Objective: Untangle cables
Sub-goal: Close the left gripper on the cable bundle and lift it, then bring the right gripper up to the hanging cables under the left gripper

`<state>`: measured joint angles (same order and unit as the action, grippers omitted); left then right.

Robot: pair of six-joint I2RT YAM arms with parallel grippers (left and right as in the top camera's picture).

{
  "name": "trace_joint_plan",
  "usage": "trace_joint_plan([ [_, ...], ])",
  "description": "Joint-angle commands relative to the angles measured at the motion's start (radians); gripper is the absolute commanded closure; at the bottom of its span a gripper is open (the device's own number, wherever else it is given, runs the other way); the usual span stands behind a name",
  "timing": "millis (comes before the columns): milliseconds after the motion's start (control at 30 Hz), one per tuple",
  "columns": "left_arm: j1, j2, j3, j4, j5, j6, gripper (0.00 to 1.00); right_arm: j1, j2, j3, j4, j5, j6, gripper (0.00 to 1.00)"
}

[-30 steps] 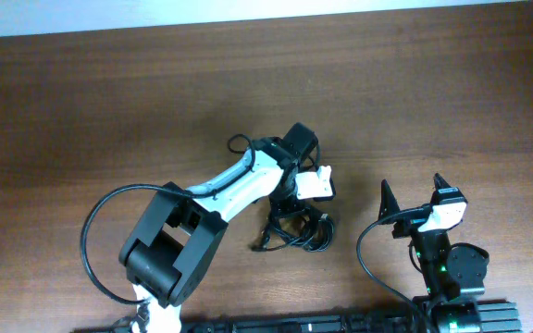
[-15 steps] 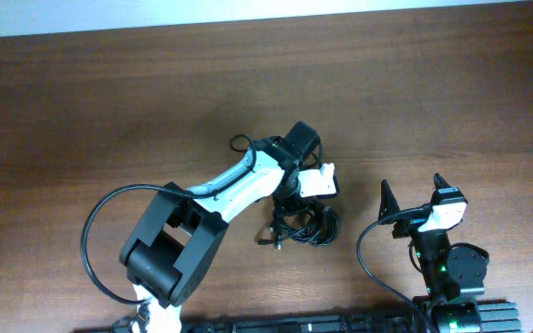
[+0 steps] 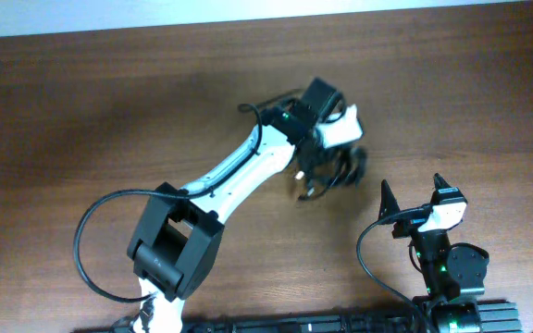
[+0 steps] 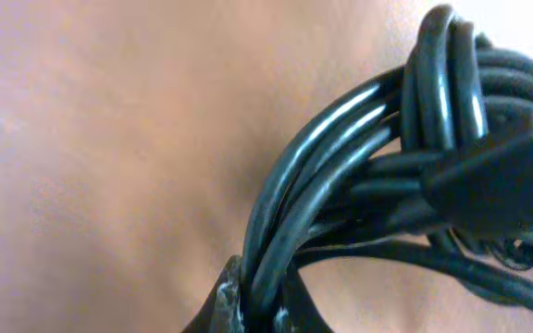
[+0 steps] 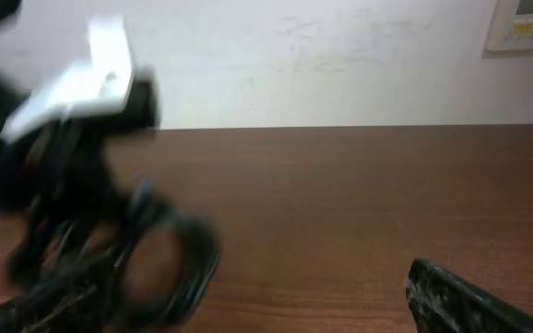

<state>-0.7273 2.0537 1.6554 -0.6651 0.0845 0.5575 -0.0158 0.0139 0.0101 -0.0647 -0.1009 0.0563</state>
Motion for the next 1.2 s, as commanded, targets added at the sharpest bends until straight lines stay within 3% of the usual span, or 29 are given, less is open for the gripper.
trace_joint_plan([
  [0,0.004,-0.008,0.082,0.068,-0.020,-0.109,1.00,0.002,-0.010,-0.005,-0.006,0.008,0.001,0.01],
  [167,0.004,-0.008,0.093,0.229,-0.029,-0.230,1.00,0.002,-0.010,-0.005,-0.007,0.008,0.001,0.01],
  [333,0.003,-0.007,0.093,0.411,-0.025,-0.441,1.00,0.002,-0.010,-0.005,-0.006,0.008,0.001,0.01],
  [433,0.003,-0.007,0.092,0.440,-0.025,-0.510,1.00,0.002,-0.010,-0.005,-0.007,0.008,0.001,0.01],
  [1167,-0.003,0.089,0.082,0.455,-0.051,-0.509,1.00,0.002,-0.010,-0.005,-0.003,0.008,0.001,0.01],
])
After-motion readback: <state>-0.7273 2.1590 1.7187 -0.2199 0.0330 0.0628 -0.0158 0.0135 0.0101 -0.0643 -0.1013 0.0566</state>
